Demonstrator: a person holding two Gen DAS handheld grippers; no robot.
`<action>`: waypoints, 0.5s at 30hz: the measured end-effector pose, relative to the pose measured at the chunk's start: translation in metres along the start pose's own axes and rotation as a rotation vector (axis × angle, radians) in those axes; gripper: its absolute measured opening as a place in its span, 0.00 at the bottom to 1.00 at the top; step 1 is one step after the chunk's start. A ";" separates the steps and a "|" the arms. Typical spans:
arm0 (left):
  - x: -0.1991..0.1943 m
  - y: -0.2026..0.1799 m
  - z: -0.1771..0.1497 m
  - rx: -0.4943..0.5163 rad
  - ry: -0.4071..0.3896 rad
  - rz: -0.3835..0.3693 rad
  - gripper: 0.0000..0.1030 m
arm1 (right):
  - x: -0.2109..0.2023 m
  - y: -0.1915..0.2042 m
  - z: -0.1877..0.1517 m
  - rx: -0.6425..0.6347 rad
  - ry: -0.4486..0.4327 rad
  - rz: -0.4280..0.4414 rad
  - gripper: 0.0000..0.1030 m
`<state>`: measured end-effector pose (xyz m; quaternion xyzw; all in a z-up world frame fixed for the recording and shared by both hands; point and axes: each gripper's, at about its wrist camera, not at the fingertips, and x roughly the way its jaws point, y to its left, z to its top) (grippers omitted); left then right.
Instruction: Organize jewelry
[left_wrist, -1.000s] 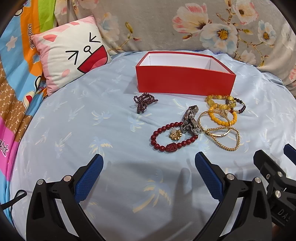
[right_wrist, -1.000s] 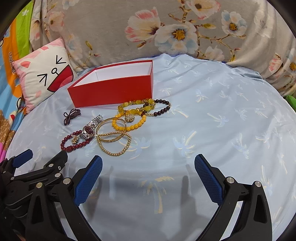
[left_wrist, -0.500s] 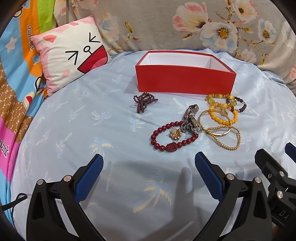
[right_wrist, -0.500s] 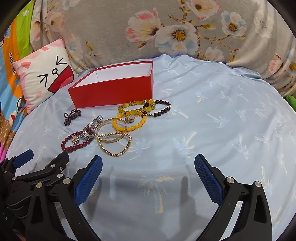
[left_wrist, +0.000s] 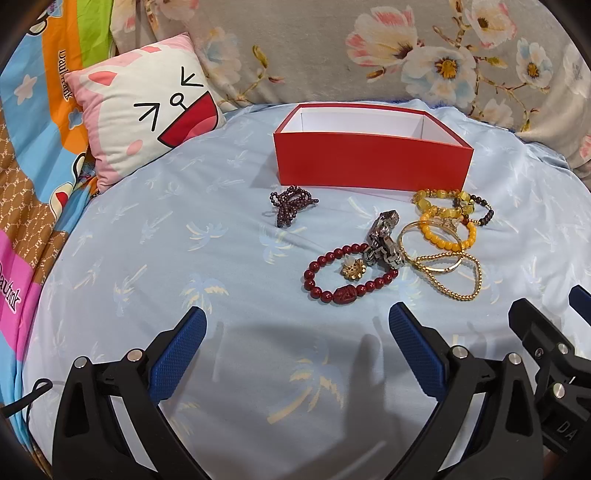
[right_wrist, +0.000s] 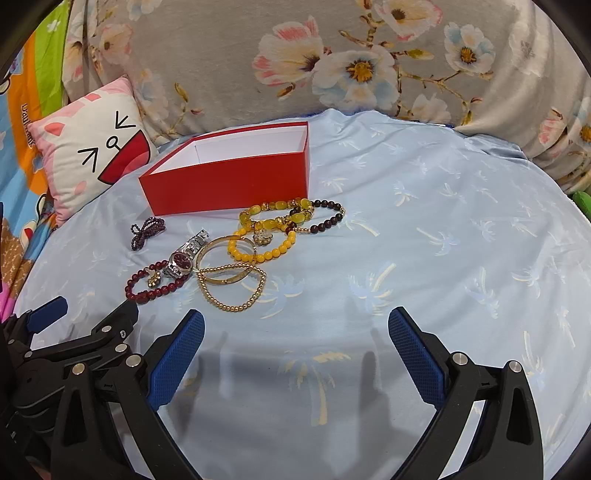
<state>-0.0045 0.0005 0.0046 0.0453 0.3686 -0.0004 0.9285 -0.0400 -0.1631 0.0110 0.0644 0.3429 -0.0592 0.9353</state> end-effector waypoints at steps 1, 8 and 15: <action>0.000 0.000 0.000 0.000 0.001 0.000 0.92 | 0.000 0.000 0.000 0.000 0.000 -0.001 0.93; 0.001 0.000 0.000 -0.005 0.012 0.001 0.92 | 0.001 0.003 0.000 -0.006 0.012 0.002 0.93; 0.004 0.000 0.000 -0.006 0.023 0.003 0.92 | 0.005 0.002 0.000 -0.007 0.027 0.005 0.93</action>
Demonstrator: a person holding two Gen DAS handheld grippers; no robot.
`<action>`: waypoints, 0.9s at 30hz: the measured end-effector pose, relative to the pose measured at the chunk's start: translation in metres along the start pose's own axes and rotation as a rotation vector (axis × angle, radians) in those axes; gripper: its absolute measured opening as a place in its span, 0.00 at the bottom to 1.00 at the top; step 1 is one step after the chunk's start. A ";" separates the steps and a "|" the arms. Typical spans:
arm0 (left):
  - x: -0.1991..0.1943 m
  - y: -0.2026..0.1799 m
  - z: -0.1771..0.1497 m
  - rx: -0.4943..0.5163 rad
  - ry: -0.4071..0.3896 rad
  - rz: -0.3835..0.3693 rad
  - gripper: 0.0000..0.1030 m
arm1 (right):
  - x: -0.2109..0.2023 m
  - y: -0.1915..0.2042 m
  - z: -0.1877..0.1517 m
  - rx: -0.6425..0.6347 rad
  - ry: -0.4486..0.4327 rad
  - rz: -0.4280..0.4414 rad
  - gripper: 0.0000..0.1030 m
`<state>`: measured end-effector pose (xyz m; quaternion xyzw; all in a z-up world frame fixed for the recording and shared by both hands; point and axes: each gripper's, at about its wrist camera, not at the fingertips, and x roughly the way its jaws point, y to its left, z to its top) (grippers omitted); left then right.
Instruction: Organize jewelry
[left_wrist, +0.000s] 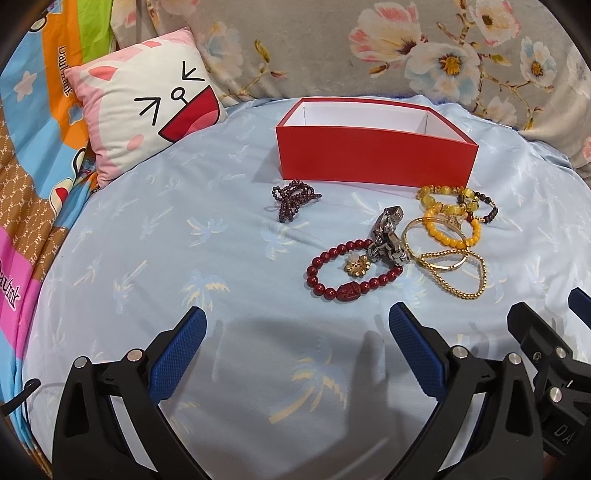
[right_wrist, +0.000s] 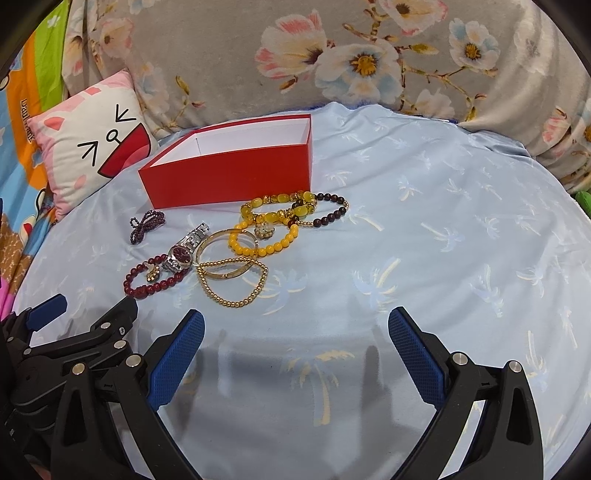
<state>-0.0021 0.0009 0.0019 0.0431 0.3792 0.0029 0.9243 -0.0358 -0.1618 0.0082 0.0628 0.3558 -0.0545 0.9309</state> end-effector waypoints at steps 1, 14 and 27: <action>0.000 0.000 0.000 0.000 0.000 0.000 0.92 | 0.000 -0.001 0.001 0.001 0.002 -0.001 0.93; 0.003 0.000 0.000 0.000 0.012 -0.006 0.92 | 0.003 0.000 0.000 0.005 0.011 -0.006 0.93; 0.010 0.049 0.003 -0.072 0.058 -0.090 0.92 | 0.003 -0.011 0.002 -0.009 0.030 0.014 0.93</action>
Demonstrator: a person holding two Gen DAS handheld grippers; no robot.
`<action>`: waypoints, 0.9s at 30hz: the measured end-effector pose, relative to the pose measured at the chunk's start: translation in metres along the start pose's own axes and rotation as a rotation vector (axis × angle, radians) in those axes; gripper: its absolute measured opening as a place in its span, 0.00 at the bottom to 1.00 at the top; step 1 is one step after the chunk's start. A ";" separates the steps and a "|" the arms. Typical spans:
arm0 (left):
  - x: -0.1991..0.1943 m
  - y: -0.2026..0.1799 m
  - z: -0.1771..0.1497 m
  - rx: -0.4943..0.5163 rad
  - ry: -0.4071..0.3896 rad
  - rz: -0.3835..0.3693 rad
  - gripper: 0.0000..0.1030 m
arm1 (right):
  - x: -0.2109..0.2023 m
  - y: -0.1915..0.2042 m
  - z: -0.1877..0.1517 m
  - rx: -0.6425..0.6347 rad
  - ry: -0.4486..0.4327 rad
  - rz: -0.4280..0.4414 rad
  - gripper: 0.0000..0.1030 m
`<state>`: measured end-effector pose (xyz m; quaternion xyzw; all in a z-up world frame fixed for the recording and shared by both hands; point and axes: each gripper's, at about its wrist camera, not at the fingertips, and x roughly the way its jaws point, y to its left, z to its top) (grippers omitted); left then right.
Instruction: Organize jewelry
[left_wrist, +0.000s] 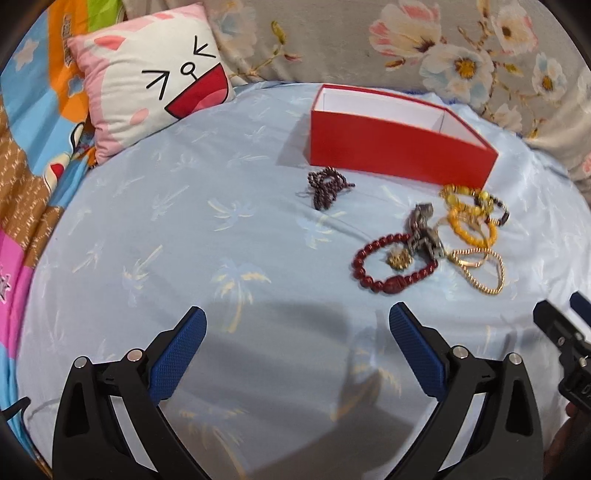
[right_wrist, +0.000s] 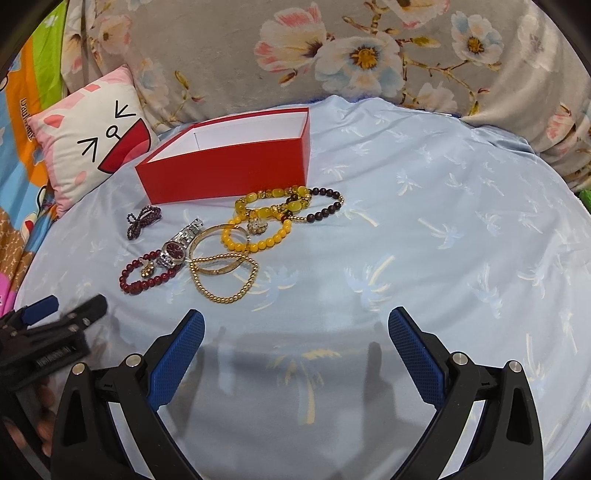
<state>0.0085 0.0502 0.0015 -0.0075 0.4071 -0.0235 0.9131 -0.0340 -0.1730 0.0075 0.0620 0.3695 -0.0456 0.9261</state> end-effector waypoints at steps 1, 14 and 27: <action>0.000 0.003 0.003 -0.012 -0.001 -0.019 0.92 | 0.001 -0.002 0.001 0.000 0.003 0.000 0.93; 0.016 -0.041 0.039 0.064 0.001 -0.090 0.92 | 0.012 -0.012 0.024 0.017 0.006 0.012 0.93; 0.044 -0.084 0.046 0.157 0.033 -0.162 0.29 | 0.021 -0.031 0.032 0.057 0.017 0.010 0.93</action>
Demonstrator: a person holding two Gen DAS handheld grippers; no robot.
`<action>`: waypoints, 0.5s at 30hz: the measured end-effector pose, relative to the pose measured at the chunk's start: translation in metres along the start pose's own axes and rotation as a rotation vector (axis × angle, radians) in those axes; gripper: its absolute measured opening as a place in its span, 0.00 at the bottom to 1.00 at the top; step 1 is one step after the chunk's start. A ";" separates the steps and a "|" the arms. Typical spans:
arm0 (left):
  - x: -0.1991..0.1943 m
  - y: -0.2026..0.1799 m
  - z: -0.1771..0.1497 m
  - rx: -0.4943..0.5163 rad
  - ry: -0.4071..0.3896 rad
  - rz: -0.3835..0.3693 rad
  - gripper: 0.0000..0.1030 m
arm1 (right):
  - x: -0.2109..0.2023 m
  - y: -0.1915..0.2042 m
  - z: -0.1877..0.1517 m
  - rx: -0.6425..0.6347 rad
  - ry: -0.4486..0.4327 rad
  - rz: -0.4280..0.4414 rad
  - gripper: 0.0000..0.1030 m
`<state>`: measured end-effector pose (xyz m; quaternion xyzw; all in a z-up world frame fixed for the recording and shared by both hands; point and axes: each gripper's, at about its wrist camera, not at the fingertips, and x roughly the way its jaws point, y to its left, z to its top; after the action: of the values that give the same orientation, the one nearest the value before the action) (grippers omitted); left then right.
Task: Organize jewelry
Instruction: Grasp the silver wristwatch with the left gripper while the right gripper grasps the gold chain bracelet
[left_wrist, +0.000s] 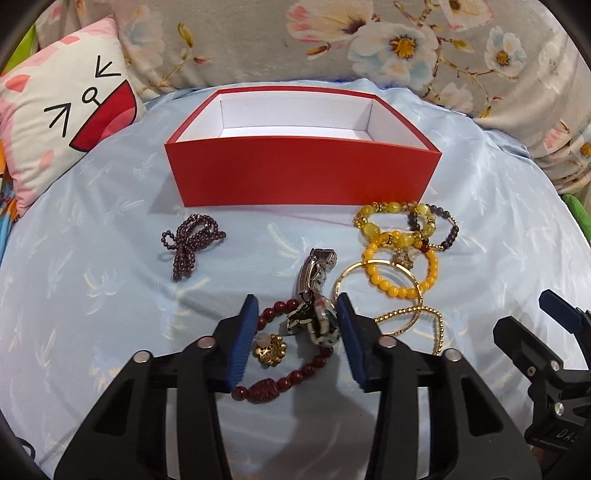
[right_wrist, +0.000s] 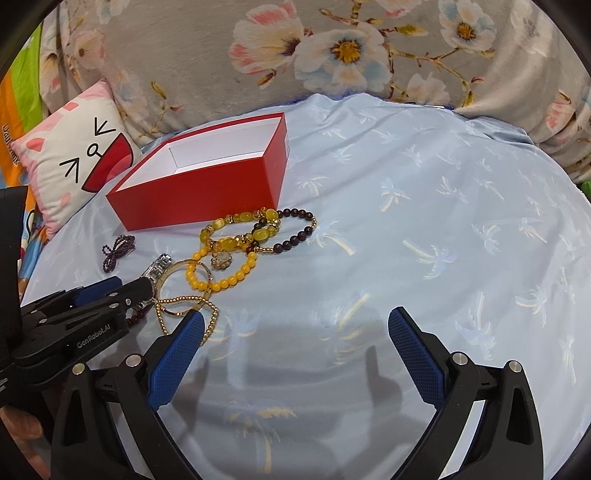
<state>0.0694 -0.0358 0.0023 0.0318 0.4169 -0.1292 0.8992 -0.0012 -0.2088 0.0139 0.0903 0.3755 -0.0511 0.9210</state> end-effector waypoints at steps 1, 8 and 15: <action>0.000 -0.001 0.000 0.006 0.002 -0.019 0.23 | 0.001 0.000 0.000 0.000 0.001 0.001 0.93; -0.009 -0.001 0.006 -0.004 -0.020 -0.059 0.06 | 0.002 0.001 0.003 -0.003 0.010 0.014 0.93; -0.027 0.012 0.013 -0.039 -0.052 -0.071 0.06 | 0.004 0.008 0.018 -0.019 0.009 0.046 0.93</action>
<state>0.0652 -0.0211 0.0308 -0.0039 0.3966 -0.1539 0.9050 0.0151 -0.2046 0.0250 0.0905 0.3780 -0.0258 0.9210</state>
